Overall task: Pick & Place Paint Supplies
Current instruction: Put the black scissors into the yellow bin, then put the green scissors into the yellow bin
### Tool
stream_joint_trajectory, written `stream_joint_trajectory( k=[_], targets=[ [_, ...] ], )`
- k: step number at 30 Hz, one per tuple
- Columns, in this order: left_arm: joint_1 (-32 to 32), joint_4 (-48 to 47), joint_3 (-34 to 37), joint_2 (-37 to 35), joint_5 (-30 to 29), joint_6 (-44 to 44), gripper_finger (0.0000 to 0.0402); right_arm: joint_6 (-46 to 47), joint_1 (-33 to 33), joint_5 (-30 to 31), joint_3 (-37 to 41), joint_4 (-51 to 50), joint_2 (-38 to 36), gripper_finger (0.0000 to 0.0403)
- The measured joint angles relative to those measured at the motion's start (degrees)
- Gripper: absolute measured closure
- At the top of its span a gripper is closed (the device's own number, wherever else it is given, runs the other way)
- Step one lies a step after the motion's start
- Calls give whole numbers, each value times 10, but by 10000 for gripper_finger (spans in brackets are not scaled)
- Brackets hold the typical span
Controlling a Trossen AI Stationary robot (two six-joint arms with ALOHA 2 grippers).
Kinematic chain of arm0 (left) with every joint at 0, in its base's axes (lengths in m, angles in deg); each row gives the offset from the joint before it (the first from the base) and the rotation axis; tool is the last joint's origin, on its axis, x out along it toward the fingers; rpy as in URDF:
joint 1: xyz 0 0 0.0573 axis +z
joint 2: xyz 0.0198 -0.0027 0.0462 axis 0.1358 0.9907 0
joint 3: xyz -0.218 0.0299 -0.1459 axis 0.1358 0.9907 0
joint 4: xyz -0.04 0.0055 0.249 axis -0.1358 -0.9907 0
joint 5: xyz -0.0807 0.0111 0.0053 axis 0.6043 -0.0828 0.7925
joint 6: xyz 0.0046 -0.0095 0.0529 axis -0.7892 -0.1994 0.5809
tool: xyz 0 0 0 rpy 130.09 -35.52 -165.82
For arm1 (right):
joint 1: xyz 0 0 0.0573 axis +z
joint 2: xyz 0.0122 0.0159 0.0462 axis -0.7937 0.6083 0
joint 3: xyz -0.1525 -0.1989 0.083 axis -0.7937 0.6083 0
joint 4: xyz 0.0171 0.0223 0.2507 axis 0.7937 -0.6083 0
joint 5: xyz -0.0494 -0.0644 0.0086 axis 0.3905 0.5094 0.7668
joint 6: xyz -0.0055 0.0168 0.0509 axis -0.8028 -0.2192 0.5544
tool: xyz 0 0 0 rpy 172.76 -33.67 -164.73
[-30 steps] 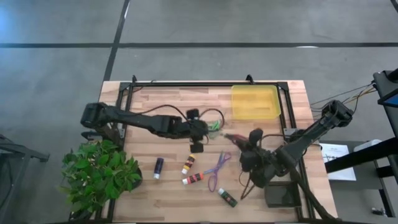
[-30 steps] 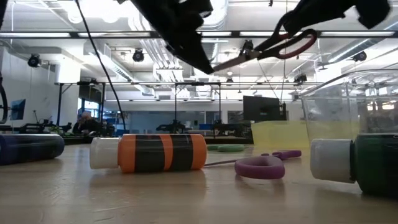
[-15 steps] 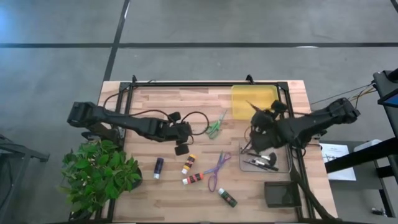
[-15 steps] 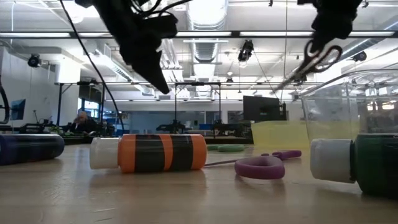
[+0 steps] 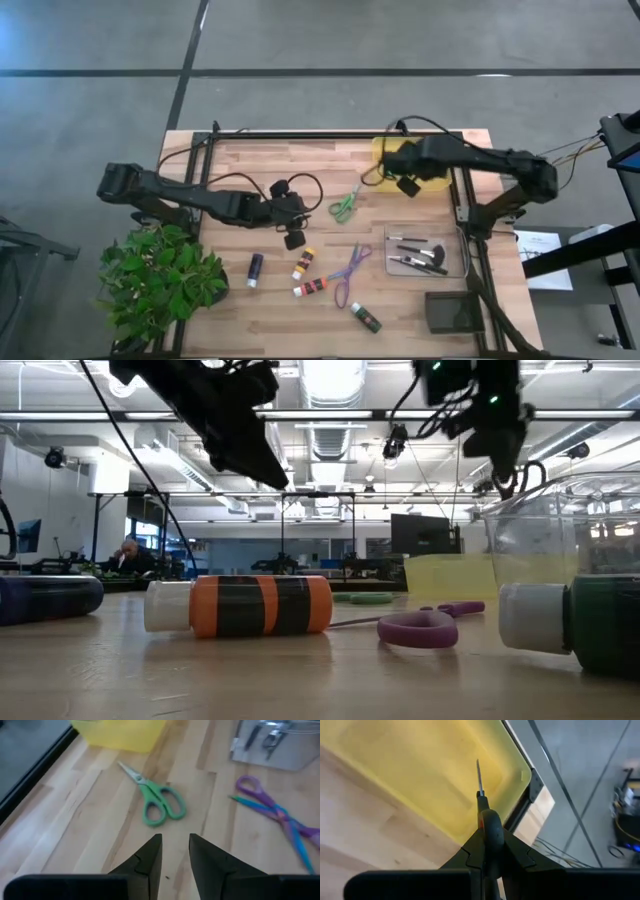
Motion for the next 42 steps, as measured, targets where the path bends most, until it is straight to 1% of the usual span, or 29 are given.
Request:
stream_joint_trajectory(
  k=[6, 9, 13, 18, 24, 27, 32, 37, 40, 42],
  targets=[
    [-14, 4, -2, -13, 2, 8, 297, -46, -63, -5, -83, 0, 117, 378],
    [-21, 2, -2, -14, 2, 8, 297, -56, -82, -26, -119, 1, 171, 378],
    [-28, -1, -2, -14, 2, 8, 297, -64, -92, -33, -146, 0, 223, 378],
    [-30, -1, -2, -14, 2, 13, 297, -69, -112, -39, -144, 0, 244, 378],
    [-30, -2, -2, -14, 2, 13, 297, -86, -121, -27, -129, -1, 231, 375],
    [-30, -3, -2, -14, 2, 13, 297, -92, -120, -22, -129, 0, 220, 348],
    [-30, -5, -2, -14, 2, 14, 297, -92, -120, -10, -128, 0, 200, 275],
    [-30, -5, -2, -14, 2, 14, 297, -85, -120, 0, -128, 0, 180, 213],
    [-30, -5, -2, -14, 2, 14, 297, -73, -120, 18, -128, 0, 170, 191],
    [-30, -5, -2, -14, 2, 14, 297, -67, -120, 27, -128, 0, 162, 185]
  ],
)
